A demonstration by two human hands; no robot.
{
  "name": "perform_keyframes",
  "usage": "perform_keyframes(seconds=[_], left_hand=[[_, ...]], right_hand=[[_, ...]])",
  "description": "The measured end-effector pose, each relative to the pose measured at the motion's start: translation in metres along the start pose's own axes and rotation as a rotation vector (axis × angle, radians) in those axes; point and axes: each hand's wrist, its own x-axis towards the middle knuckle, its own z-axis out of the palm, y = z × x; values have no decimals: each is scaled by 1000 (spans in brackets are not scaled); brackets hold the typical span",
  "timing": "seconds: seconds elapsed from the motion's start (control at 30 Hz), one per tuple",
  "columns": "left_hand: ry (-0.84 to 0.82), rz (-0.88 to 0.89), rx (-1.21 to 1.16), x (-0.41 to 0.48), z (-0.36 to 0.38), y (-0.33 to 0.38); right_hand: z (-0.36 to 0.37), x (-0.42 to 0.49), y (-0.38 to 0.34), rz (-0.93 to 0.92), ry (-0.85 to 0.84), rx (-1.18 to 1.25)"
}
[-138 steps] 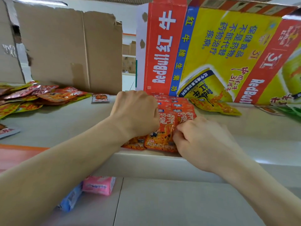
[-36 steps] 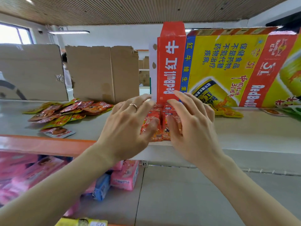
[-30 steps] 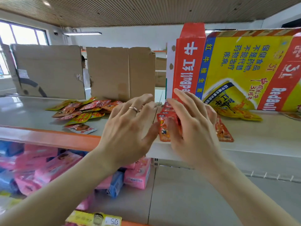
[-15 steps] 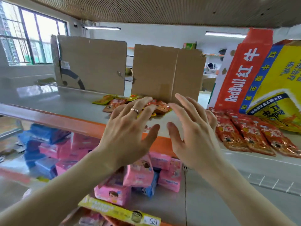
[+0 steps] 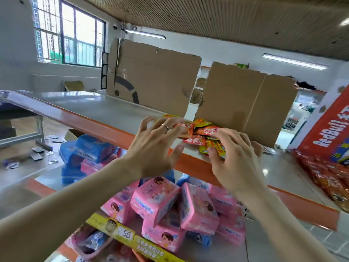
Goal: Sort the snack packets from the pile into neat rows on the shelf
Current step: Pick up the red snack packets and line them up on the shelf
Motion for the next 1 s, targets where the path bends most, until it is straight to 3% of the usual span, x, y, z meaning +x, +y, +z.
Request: perform_keyframes(seconds=[0.27,0.43,0.53,0.73,1.0], left_hand=[[-212,-51,-208,46,22,-33],[-164,-142,-346,56,42,-40],[-152,-179,-390,55,42,-45],[-70,-172,-486,51,31,-45],[28,-186,-847,47,13,-37]], right_hand=[[20,40,0,185,-240,-156],[29,53,-3,71,-297,-151],[36,52,-6,5,-190,-148],[30,62,-8,35,223,79],[0,72,-13,95,225,258]])
